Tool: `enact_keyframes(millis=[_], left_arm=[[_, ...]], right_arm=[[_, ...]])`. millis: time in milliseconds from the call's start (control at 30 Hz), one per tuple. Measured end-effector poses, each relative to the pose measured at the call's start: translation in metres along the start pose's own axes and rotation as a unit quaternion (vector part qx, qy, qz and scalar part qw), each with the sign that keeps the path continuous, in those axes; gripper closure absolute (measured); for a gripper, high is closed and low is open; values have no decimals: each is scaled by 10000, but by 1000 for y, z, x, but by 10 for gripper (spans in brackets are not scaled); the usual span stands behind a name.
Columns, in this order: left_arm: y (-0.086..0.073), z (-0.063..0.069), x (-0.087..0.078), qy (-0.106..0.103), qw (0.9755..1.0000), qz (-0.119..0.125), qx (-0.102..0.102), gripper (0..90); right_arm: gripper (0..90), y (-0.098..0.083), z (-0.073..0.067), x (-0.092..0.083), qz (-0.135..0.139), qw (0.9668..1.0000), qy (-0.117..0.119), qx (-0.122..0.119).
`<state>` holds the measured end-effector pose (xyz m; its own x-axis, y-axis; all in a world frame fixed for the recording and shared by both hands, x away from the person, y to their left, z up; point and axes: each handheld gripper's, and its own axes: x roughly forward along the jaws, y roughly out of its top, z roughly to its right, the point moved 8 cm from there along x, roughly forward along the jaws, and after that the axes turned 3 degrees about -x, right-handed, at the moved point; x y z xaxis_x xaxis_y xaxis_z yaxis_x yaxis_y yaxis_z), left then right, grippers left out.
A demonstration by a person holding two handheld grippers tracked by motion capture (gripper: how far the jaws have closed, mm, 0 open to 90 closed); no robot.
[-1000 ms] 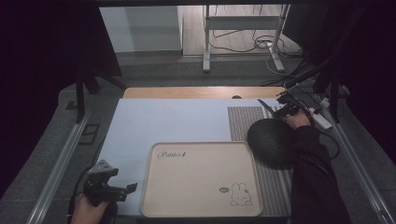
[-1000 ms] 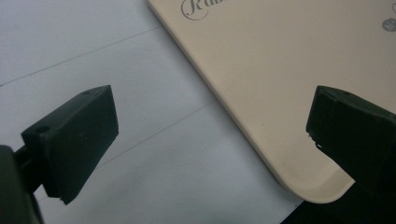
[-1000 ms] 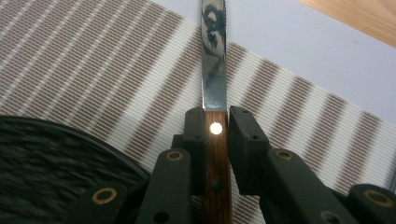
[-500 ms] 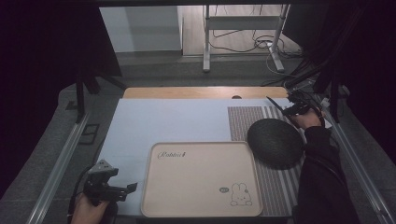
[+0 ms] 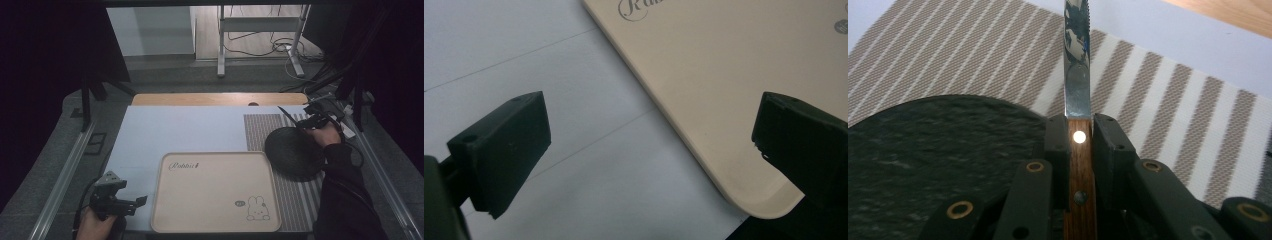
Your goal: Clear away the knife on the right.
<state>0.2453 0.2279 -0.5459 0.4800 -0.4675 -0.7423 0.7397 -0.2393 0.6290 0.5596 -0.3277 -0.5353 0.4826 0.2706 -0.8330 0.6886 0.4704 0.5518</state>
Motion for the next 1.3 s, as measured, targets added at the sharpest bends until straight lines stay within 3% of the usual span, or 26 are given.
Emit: enact_keyframes(millis=[400, 867, 1300], left_arm=[[0, 0, 0, 6, 10000, 3, 1, 23], [0, 1, -1, 18, 10000, 39, 16, 23], [0, 1, -1, 25, 10000, 54, 30, 24]], right_arm=[[772, -6, -38, -7, 132, 9995, 245, -154], [772, -16, -84, -26, 278, 9977, 508, -342], [772, -31, -133, -34, 225, 9948, 765, -642]])
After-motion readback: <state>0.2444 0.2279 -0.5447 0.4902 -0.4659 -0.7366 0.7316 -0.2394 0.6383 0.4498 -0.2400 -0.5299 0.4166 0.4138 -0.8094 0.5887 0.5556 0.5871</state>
